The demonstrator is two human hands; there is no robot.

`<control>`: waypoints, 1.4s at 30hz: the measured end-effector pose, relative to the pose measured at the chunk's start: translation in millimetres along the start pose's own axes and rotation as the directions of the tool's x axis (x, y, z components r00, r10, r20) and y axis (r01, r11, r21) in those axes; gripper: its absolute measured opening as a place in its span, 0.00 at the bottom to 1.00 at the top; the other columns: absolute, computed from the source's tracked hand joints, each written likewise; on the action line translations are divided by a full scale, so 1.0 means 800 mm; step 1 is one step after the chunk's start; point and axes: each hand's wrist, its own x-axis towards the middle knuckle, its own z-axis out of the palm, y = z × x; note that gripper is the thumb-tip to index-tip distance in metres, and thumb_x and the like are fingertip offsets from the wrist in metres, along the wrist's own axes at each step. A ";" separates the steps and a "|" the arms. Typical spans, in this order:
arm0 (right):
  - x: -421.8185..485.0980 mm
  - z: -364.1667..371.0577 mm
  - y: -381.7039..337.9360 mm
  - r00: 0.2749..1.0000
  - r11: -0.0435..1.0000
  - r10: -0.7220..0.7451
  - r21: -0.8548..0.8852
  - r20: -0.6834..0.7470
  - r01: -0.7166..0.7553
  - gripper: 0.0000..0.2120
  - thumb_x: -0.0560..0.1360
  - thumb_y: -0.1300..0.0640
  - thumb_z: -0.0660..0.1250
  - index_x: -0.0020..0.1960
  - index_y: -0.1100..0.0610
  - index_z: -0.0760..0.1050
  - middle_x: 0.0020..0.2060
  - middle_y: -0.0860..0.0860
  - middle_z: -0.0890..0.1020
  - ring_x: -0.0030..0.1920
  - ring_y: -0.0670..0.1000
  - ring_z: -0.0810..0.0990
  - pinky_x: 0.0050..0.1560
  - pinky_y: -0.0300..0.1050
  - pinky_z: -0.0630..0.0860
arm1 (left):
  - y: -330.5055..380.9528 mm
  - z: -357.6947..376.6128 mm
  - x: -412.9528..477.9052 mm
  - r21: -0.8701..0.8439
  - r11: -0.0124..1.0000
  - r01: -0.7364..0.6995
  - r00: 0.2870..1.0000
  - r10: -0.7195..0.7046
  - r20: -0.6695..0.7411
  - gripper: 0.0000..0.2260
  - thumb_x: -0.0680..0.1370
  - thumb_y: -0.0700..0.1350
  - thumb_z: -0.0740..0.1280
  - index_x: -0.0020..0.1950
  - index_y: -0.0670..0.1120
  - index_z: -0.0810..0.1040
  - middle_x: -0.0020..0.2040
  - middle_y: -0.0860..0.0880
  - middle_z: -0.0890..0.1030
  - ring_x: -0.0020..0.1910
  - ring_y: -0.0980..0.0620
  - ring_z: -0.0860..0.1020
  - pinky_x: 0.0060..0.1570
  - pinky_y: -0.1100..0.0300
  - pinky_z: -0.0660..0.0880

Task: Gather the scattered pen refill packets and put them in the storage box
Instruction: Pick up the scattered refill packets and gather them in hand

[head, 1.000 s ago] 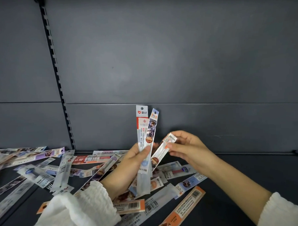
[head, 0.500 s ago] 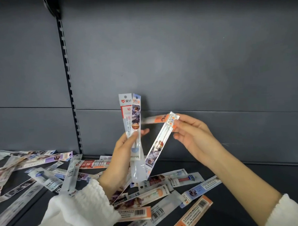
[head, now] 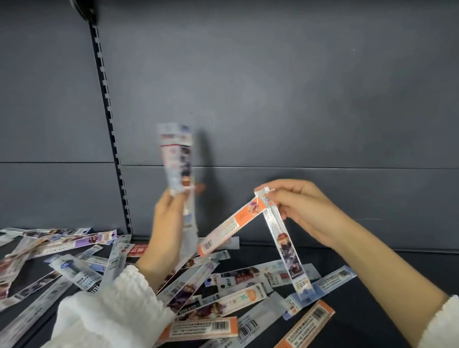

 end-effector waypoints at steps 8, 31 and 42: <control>0.003 0.027 0.006 0.979 0.999 -0.045 -0.010 -0.197 0.044 0.08 0.77 0.62 0.66 0.51 0.55 0.83 0.40 0.53 0.85 0.39 0.50 0.76 0.36 0.39 0.71 | -0.014 0.034 -0.035 -0.050 0.947 0.317 0.825 -0.250 0.507 0.13 0.76 0.53 0.63 0.58 0.50 0.77 0.45 0.48 0.85 0.43 0.52 0.83 0.43 0.58 0.80; -0.031 0.080 0.034 0.912 0.817 0.387 0.508 -0.134 -0.272 0.02 0.75 0.65 0.67 0.48 0.62 0.75 0.40 0.57 0.86 0.39 0.52 0.86 0.36 0.40 0.81 | -0.045 0.005 -0.021 -0.207 0.893 0.399 0.877 -0.307 0.369 0.20 0.72 0.62 0.66 0.56 0.50 0.77 0.42 0.49 0.81 0.39 0.54 0.79 0.44 0.60 0.75; -0.053 -0.016 0.036 0.969 0.804 0.245 -0.557 -0.008 -0.208 0.07 0.73 0.52 0.71 0.51 0.47 0.81 0.49 0.44 0.84 0.50 0.41 0.81 0.56 0.41 0.77 | -0.043 0.008 -0.016 -0.501 0.660 0.560 0.825 -0.382 0.417 0.06 0.77 0.47 0.65 0.50 0.45 0.76 0.30 0.50 0.73 0.26 0.54 0.73 0.36 0.59 0.78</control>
